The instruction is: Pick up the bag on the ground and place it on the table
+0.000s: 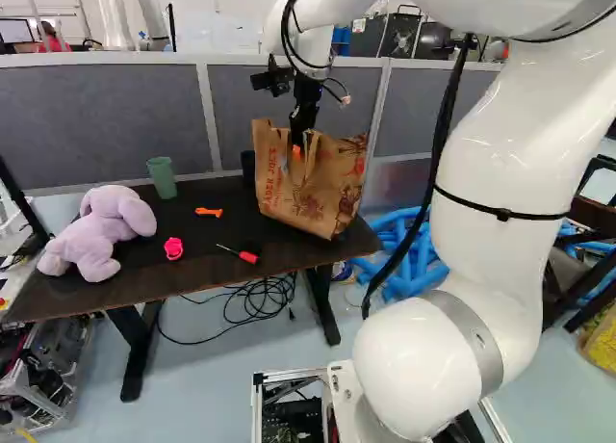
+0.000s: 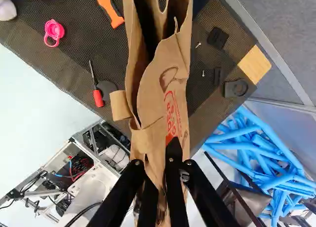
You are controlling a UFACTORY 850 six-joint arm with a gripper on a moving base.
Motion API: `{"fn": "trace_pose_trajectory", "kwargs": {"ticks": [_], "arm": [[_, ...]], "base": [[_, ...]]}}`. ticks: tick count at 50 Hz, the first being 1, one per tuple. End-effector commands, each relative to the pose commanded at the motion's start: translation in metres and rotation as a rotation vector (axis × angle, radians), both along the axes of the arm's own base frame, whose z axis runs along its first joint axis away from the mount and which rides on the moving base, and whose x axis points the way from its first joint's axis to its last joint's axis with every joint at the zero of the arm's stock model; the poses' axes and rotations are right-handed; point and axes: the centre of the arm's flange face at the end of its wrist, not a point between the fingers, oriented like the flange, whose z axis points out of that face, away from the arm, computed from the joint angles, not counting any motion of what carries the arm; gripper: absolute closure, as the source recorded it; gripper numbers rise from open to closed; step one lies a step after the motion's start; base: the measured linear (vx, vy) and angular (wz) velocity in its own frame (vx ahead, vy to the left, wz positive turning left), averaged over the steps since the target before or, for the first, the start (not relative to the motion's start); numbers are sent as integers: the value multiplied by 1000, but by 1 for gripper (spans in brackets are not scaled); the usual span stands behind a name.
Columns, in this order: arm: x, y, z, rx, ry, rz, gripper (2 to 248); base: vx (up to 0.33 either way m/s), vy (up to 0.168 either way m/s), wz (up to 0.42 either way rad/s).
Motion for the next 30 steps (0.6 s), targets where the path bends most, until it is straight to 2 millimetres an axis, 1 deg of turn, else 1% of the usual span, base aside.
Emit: {"fn": "trace_pose_trajectory", "kwargs": {"ticks": [30], "arm": [[36,22,-44,-7,29,24,229]], "base": [[0,0,0]]}}
